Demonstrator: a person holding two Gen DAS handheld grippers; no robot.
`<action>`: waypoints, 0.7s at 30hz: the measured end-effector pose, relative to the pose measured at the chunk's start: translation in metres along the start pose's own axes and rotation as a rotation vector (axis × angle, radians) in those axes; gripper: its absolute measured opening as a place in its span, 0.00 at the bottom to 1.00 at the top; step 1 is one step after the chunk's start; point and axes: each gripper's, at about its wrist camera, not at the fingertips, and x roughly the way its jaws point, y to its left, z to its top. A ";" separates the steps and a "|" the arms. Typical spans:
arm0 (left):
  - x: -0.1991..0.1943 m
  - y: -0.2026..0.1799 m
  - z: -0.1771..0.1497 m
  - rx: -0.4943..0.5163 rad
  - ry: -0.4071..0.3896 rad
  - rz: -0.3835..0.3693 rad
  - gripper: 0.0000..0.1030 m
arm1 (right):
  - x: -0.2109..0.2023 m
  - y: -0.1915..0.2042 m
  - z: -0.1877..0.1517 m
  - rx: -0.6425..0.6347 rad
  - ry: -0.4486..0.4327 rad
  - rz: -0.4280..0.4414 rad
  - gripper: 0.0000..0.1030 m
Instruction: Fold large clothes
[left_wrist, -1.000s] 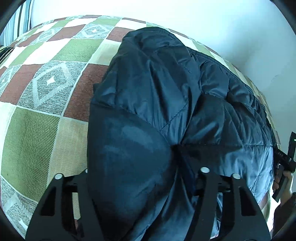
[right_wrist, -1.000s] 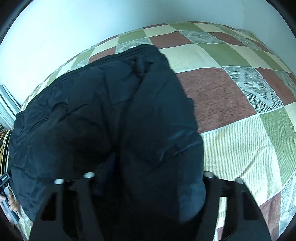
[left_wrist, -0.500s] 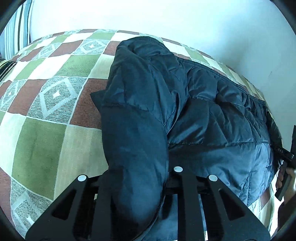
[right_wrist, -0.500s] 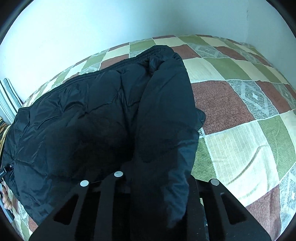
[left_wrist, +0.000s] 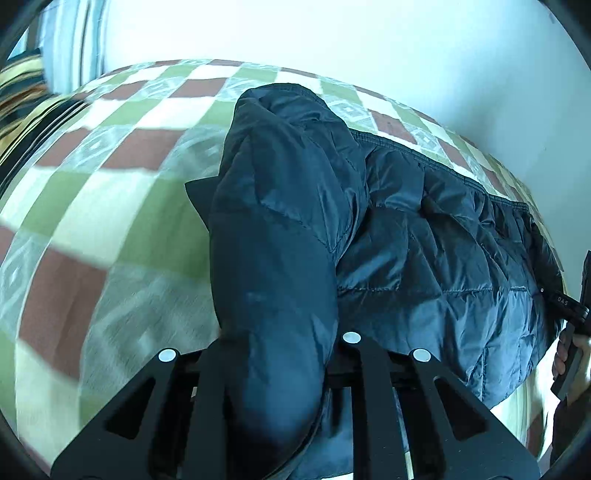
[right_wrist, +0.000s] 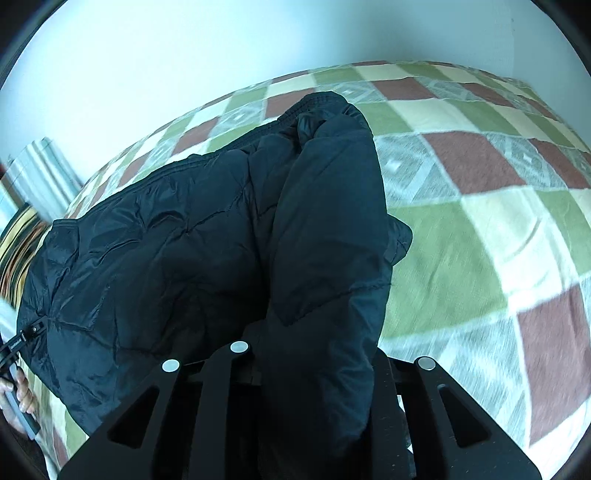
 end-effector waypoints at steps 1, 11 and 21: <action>-0.010 0.006 -0.009 -0.008 0.004 0.001 0.16 | -0.003 0.002 -0.006 -0.004 0.004 0.005 0.18; -0.062 0.036 -0.072 -0.033 0.018 0.016 0.16 | -0.046 0.025 -0.081 -0.013 0.017 0.030 0.18; -0.060 0.041 -0.074 -0.061 0.006 0.003 0.16 | -0.067 0.024 -0.082 -0.024 -0.015 -0.065 0.40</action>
